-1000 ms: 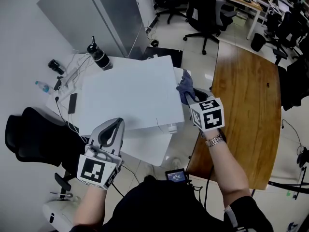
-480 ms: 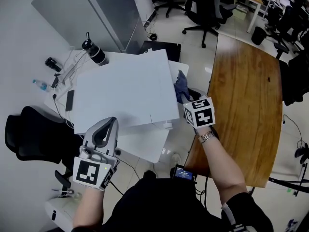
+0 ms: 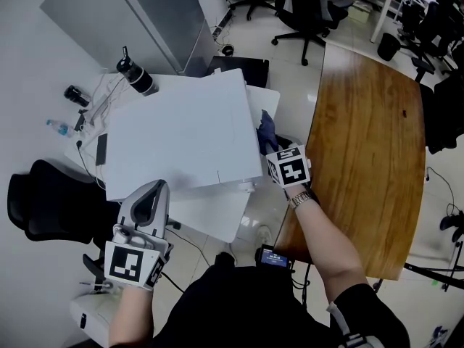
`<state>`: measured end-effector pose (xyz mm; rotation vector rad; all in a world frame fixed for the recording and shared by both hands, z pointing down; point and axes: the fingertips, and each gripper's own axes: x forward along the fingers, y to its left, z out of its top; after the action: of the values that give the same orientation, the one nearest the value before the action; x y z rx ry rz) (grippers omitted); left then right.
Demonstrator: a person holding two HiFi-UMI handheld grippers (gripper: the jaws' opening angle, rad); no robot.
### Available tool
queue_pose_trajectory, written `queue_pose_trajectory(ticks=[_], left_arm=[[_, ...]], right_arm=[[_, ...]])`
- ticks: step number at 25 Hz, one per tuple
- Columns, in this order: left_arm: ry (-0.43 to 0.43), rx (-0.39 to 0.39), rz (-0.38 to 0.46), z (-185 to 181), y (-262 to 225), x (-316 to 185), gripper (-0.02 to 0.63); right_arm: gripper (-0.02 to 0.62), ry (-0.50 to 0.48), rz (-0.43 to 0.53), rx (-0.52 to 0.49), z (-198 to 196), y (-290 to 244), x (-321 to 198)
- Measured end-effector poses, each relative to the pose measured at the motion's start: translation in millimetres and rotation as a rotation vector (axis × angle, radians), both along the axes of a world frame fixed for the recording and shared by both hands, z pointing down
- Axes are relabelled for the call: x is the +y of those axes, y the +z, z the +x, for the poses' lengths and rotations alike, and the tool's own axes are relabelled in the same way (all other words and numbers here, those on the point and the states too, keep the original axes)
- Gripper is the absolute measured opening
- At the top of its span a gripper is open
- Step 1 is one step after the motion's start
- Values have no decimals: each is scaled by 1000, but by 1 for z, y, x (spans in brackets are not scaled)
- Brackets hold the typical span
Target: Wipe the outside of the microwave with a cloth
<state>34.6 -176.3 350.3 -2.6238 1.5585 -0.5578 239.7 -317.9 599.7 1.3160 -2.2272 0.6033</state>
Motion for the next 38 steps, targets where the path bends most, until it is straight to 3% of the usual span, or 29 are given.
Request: queue_pose_trajectory(ticks=[18, 21, 28, 38], left_arm=[[-25, -47, -35, 2, 14, 9, 0], [-31, -56, -74, 4, 18, 13, 0], [-5, -37, -66, 11, 19, 13, 0], [120, 61, -33, 16, 8, 26, 0]], right_arm=[[97, -13, -139, 46, 3, 78, 3], [97, -10, -162, 49, 6, 86, 9], [97, 16, -138, 37, 23, 62, 31], [97, 89, -43, 54, 36, -3, 87]])
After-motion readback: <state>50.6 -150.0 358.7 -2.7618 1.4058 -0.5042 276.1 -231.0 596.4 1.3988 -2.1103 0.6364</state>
